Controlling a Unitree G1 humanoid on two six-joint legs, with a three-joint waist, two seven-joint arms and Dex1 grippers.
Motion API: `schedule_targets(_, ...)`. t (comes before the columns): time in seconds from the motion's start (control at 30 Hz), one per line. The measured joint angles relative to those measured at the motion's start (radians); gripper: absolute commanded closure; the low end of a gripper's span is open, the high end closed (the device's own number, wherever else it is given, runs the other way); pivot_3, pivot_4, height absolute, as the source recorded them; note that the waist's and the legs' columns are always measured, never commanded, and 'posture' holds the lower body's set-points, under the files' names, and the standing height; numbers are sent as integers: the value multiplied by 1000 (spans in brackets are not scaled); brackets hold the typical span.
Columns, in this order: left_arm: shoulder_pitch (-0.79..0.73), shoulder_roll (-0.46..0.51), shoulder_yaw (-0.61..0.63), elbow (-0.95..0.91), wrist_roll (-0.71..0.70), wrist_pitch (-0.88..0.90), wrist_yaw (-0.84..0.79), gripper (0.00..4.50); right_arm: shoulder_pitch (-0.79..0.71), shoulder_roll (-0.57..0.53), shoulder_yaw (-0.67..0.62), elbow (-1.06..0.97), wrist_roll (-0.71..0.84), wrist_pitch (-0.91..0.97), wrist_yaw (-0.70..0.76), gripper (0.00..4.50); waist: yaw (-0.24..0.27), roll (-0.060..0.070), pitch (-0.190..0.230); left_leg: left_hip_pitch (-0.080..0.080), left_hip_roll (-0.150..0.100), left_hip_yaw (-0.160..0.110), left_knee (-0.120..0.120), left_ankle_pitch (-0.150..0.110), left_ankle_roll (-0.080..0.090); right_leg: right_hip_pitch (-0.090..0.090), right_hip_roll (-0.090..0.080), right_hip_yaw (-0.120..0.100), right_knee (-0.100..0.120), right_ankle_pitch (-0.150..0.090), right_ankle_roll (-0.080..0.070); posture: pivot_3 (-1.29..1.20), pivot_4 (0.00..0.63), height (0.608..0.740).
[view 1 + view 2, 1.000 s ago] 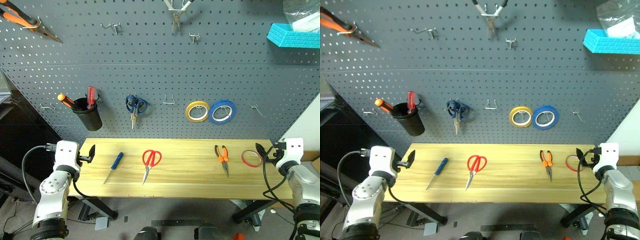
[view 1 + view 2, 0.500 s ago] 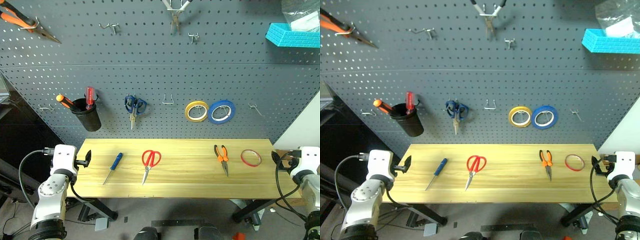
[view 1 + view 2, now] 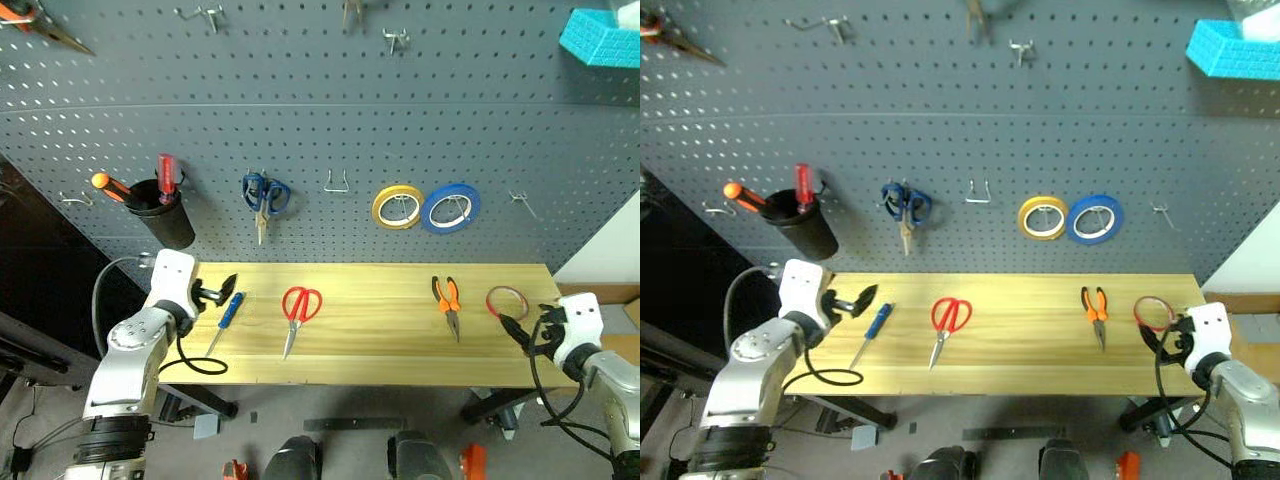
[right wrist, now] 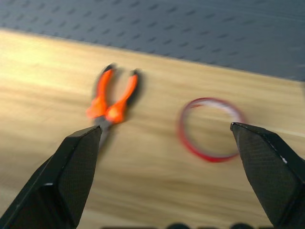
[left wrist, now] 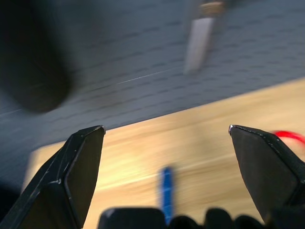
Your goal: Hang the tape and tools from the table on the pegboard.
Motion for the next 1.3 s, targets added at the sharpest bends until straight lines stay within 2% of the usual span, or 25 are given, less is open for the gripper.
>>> schedule_targets(0.17, -54, 47, -143, -117, -46, 55, -202, 13, -111, -14, 61, -11, -22, 71, 2, 0, -20, -4, 39, -6, 7, 2, 1, 0, 1, -6, 0, 1, 0, 1, -1, -164, 261, 740)
schedule_targets(0.27, -117, 64, -218, -149, -53, 59, -295, 13, -223, -30, 87, 76, -49, 94, 3, 0, -27, -5, 57, -14, 9, 3, 2, 0, 1, -13, 2, 0, 0, 3, -5, -174, 273, 740)
schedule_targets(0.53, -233, 40, -326, -161, -68, 60, -425, 13, -535, -41, 194, 548, -175, 91, 19, 0, -52, -7, 87, -22, 13, 6, 2, 0, 0, -21, 5, 0, -1, 5, -6, -156, 301, 740)
schedule_targets(0.63, -249, 22, -348, -161, -61, 48, -434, 13, -640, -38, 236, 766, -226, 9, 46, 0, -55, -8, 95, -31, 13, 8, 5, 1, -2, -30, 5, 0, 1, 5, -6, -139, 302, 740)
schedule_targets(0.8, -252, 10, -382, -161, -39, 39, -435, 13, -763, -30, 282, 1031, -295, -98, 85, 0, -55, -8, 107, -33, 13, 9, 8, 1, -3, -31, 5, 0, 2, 6, -5, -121, 302, 740)
schedule_targets(0.9, -252, 6, -387, -163, -36, 36, -436, 0, -811, -21, 295, 1117, -326, -128, 104, 601, -55, -8, 109, -34, 13, 9, 11, 1, -2, -31, 5, 0, 2, 7, -4, -107, 299, 740)
schedule_targets(1.27, -255, 2, -388, -199, -71, 71, -482, 0, -868, -5, 329, 1196, -400, -134, 159, 4465, -52, -8, 109, -35, 14, 9, 17, 0, 0, -30, 7, 1, 2, 12, -3, -100, 301, 740)
schedule_targets(1.3, -255, 2, -388, -199, -74, 74, -484, 0, -868, -5, 329, 1198, -401, -133, 158, 4487, -52, -8, 109, -35, 14, 9, 17, 0, 0, -30, 7, 1, 2, 12, -3, -96, 309, 740)
